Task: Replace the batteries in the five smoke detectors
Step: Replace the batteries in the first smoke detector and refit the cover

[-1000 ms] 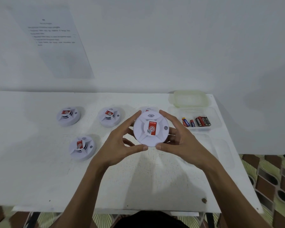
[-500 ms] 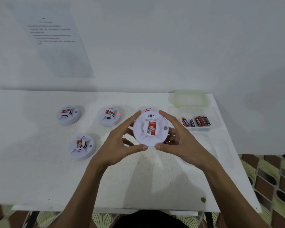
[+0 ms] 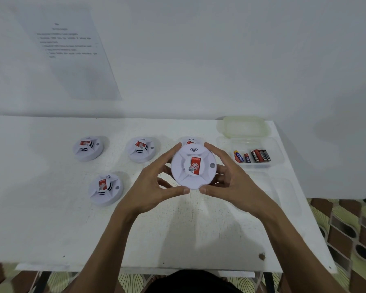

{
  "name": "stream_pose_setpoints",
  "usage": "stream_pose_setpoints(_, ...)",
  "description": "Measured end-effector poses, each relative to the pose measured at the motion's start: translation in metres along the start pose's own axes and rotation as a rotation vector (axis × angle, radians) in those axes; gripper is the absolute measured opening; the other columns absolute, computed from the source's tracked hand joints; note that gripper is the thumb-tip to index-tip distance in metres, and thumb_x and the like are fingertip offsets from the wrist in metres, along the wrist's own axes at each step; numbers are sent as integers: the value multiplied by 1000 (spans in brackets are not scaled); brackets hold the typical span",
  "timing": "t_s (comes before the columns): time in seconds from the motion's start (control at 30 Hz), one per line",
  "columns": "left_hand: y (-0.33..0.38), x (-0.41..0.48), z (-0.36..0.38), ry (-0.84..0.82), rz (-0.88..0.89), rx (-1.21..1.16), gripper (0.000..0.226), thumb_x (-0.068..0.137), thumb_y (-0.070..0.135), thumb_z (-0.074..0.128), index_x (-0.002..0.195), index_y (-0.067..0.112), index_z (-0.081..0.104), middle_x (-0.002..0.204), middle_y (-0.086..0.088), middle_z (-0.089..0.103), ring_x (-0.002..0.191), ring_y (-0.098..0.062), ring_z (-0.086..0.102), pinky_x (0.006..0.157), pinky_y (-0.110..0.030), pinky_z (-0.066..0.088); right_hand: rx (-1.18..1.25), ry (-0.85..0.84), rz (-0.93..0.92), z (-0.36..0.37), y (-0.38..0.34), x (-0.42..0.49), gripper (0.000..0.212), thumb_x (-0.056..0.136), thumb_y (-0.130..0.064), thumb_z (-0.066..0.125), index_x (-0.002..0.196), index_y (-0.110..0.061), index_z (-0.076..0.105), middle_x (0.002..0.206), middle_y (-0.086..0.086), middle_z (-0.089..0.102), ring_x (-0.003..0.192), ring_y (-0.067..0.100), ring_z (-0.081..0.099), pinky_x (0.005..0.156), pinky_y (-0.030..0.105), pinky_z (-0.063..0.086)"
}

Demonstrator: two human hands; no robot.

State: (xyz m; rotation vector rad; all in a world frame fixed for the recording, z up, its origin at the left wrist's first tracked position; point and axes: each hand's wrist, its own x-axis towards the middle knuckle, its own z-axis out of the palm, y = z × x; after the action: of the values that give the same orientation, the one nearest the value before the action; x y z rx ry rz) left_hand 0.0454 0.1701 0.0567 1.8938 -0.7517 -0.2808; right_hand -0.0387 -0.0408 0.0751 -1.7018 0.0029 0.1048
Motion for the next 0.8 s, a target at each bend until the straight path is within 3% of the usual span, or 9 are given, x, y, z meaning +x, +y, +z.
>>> stream_pose_setpoints(0.5, -2, -1, -2, -8, 9, 8, 88, 68, 41, 78, 138, 52, 26, 122, 42, 45, 102, -5, 55, 69, -16, 54, -52, -16, 2, 2, 3, 2, 94, 79, -1, 77, 140, -55, 30, 122, -2, 62, 96, 29, 67, 85, 38, 59)
stream_pose_setpoints(0.7, -8, 2, -1, -32, -13, 23, 88, 67, 44, 76, 137, 53, 24, 119, 46, 42, 101, -3, 55, 69, -15, 54, -159, -7, 12, 4, 14, 8, 95, 79, -12, 79, 143, -52, 23, 126, -4, 59, 100, 24, 67, 86, 40, 58)
stream_pose_setpoints(0.8, -18, 2, -2, -64, -44, 31, 88, 68, 46, 77, 136, 56, 23, 117, 43, 44, 98, -3, 56, 68, -17, 55, -269, 16, 41, 5, 20, 11, 92, 76, -19, 81, 143, -48, 24, 117, -6, 61, 91, 17, 69, 83, 33, 59)
